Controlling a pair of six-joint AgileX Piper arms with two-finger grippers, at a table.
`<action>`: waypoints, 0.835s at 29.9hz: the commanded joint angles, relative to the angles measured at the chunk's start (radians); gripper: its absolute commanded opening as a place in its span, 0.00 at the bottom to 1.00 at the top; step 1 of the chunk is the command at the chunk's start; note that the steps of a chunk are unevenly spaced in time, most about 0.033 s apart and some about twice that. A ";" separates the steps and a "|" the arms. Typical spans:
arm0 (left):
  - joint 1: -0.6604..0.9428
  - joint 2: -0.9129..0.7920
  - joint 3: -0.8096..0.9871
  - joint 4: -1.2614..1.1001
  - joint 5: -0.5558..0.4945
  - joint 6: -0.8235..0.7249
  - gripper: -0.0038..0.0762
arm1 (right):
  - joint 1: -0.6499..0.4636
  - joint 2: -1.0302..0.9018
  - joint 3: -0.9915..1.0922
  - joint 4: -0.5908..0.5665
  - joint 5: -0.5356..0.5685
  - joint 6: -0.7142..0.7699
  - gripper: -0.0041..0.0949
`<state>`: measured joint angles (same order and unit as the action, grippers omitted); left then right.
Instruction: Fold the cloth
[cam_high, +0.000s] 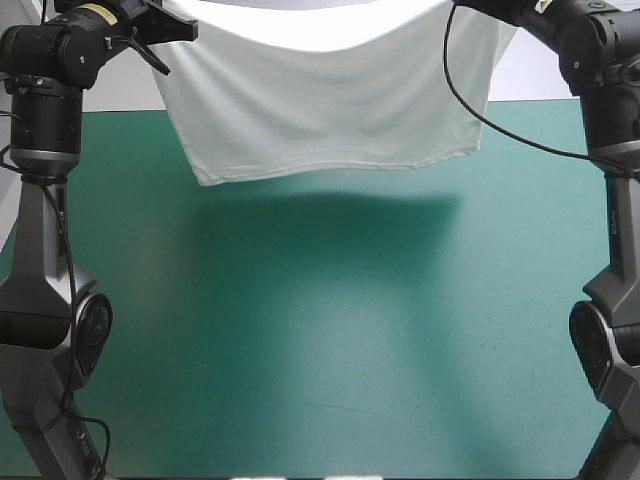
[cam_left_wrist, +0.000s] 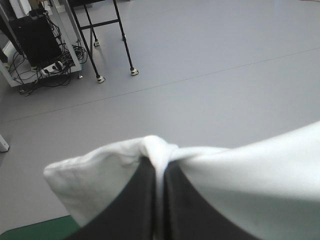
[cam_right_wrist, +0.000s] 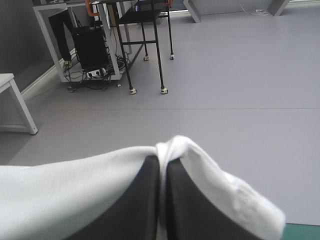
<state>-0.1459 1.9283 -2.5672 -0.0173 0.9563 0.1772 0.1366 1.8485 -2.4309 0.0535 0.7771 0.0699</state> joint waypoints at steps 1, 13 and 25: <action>0.004 -0.034 -0.018 -0.007 0.000 -0.001 0.04 | -0.002 -0.029 -0.026 0.001 0.036 0.008 0.02; 0.002 0.099 0.335 -0.131 0.331 -0.018 0.04 | 0.002 0.095 0.242 0.098 0.443 -0.026 0.02; -0.015 -0.215 0.941 -0.107 0.287 0.000 0.04 | 0.002 -0.259 0.942 0.057 0.356 -0.087 0.02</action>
<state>-0.1562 1.8580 -1.6883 -0.1279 1.2394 0.1775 0.1384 1.7038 -1.5515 0.1302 1.1320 0.0000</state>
